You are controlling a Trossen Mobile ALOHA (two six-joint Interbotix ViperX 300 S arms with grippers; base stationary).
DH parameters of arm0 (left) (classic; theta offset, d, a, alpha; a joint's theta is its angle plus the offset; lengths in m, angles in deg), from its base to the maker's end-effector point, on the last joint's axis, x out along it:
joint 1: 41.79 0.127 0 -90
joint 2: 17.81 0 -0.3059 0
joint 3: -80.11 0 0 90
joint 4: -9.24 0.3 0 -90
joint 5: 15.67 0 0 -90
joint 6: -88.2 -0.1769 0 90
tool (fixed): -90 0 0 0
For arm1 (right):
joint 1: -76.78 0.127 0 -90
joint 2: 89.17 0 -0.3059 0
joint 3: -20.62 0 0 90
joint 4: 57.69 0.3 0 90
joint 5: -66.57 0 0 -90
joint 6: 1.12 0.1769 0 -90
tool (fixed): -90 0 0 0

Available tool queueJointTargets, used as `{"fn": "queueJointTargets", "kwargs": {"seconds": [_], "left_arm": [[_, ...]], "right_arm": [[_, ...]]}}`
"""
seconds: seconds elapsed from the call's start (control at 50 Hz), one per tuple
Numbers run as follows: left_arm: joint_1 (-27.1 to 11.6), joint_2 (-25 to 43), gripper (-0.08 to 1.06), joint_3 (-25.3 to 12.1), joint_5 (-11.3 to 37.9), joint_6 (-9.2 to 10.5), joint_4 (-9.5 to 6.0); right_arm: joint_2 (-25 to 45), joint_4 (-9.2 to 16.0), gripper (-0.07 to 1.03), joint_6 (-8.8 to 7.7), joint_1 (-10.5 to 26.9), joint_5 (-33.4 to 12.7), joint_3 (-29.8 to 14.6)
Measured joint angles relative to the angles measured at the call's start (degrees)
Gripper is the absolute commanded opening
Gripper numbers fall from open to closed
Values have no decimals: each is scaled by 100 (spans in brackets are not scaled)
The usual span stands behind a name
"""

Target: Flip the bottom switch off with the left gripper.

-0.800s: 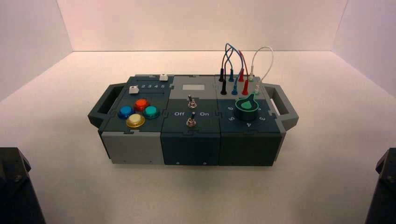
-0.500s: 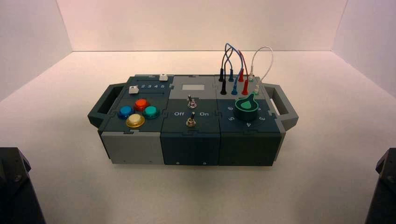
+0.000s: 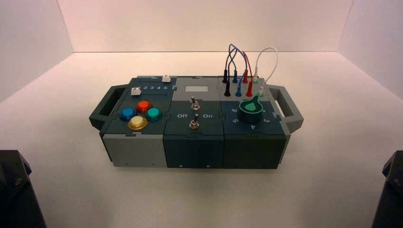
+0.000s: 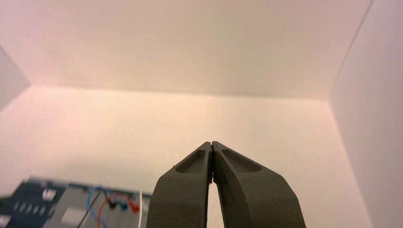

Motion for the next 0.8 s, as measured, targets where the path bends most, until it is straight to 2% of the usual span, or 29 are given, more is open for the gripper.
{"fn": "queueJointTargets", "kwargs": {"seconds": [0.1, 0.24, 0.48, 0.58, 0.62, 0.68, 0.8], "left_arm": [[-132, 123, -3, 0, 202, 0, 0], [-571, 545, -3, -105, 571, 18, -9], [-1239, 967, -3, -554, 1424, 185, -35], [-1529, 1055, -3, -738, 1837, 387, -97], [-1529, 1063, -3, -747, 1854, 396, -97], [-1758, 1063, -3, -809, 2083, 615, -149], [-2065, 1055, -3, -809, 2276, 958, -167]], "right_arm": [[176, 0, -2, 9, 132, -202, 0], [387, 26, -2, 26, 272, -580, 0], [545, 264, -2, 44, 264, -1099, 0], [624, 422, -2, 44, 255, -1310, 0], [633, 422, -2, 35, 255, -1318, 0], [809, 536, -2, 44, 264, -1521, 0], [1099, 580, -2, 35, 264, -1749, 0]]}}
